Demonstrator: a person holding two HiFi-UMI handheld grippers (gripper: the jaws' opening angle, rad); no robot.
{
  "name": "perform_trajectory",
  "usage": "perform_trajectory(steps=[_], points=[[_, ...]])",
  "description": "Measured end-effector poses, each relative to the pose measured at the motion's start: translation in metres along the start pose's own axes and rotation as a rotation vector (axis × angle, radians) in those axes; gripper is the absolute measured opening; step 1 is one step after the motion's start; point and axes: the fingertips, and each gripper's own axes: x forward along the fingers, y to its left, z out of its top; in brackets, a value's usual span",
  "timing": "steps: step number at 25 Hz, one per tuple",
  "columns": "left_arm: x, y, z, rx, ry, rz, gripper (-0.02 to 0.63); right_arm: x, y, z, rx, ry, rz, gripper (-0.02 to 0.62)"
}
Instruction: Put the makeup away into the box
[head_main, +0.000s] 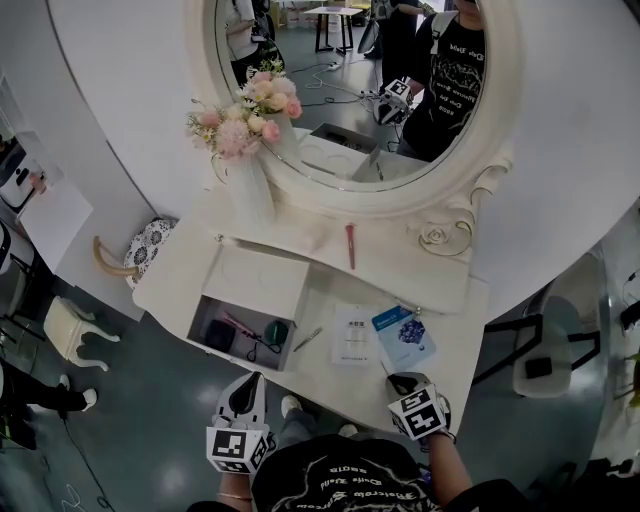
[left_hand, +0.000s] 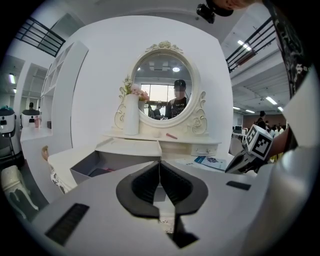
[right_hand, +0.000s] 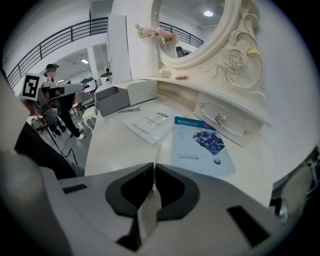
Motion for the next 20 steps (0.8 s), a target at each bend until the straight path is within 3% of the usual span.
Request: perform_trajectory(steps=[20], points=[[0.013, 0.029, -0.002, -0.015, 0.011, -0.017, 0.018, -0.012, 0.004, 0.064, -0.037, -0.108, -0.034, 0.022]])
